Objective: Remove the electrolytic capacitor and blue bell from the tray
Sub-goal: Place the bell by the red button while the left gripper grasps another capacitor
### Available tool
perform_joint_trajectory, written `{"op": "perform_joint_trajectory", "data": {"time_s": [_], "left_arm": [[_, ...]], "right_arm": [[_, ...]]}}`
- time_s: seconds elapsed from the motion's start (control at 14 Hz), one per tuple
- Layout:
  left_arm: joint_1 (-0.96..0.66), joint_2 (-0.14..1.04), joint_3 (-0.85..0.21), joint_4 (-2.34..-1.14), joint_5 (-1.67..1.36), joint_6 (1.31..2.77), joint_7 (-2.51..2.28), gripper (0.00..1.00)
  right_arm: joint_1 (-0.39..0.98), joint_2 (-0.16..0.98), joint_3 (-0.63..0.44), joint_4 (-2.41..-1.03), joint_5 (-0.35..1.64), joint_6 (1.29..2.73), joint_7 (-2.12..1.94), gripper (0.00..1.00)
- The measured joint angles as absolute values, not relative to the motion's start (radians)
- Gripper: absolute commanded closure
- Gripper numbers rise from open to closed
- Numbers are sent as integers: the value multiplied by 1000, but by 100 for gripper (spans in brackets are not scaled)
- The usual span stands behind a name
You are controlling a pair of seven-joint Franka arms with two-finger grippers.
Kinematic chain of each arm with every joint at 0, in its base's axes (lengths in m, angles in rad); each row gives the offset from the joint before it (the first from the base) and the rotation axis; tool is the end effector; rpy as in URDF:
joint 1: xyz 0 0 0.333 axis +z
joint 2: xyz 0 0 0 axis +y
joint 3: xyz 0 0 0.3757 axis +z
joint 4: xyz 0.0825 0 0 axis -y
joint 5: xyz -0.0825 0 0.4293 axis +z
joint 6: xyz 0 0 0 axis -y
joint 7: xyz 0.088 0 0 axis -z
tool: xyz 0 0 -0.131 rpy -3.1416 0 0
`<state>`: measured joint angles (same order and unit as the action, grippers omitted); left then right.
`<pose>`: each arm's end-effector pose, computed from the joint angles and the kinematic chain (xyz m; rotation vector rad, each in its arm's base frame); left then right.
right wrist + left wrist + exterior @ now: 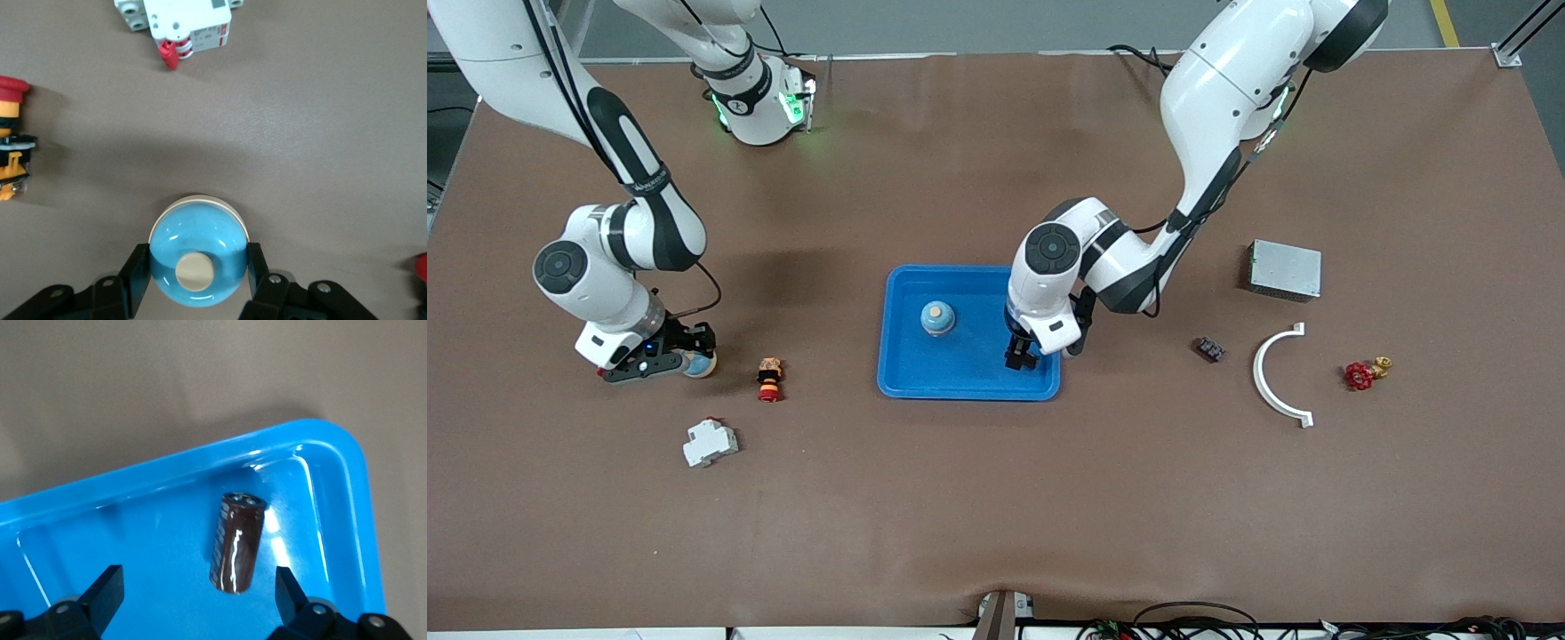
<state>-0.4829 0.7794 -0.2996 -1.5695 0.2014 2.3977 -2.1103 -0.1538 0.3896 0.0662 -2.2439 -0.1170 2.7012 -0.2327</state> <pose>0.5845 -0.5238 0.1934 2.4460 1.8136 -0.0788 0.5946 -0.0488 0.1900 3.0778 0.3764 0.0995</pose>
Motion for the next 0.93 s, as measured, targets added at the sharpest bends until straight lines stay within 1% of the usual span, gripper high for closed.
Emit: {"op": "perform_joint_trajectory", "data": {"time_s": [0.07,0.14,0.21,0.28,0.36,0.43,0.5,0.57,0.85,0.93], "left_arm": [[-485,788,-293,-1569,201,2414,-2110,0],[-488,795,-283,-1569,202,2433,-2110,4],[-497,801,-270,-1569,203,2446,-2110,9],[-510,807,-256,-1569,205,2456,-2110,20],[-524,813,-244,-1568,205,2466,-2110,35],[-535,819,-239,-1568,205,2473,-2110,60],[-540,822,-238,-1568,205,2475,-2110,95],[-542,823,-237,-1568,206,2475,-2110,100],[-541,821,-234,-1549,213,2476,-2100,100],[-540,816,-233,-1542,216,2475,-2100,100]], "right_arm": [[-154,390,67,-2251,-117,2709,-233,100],[-154,390,67,-2254,-117,2717,-233,100],[-155,390,67,-2256,-117,2720,-233,100],[-156,390,67,-2258,-117,2722,-233,100],[-157,390,67,-2261,-117,2728,-233,100],[-159,390,67,-2266,-117,2736,-233,100],[-161,390,67,-2271,-117,2743,-233,100],[-163,392,67,-2276,-117,2752,-233,100],[-167,396,67,-2289,-117,2784,-233,100],[-167,396,67,-2291,-117,2786,-233,33]]}}
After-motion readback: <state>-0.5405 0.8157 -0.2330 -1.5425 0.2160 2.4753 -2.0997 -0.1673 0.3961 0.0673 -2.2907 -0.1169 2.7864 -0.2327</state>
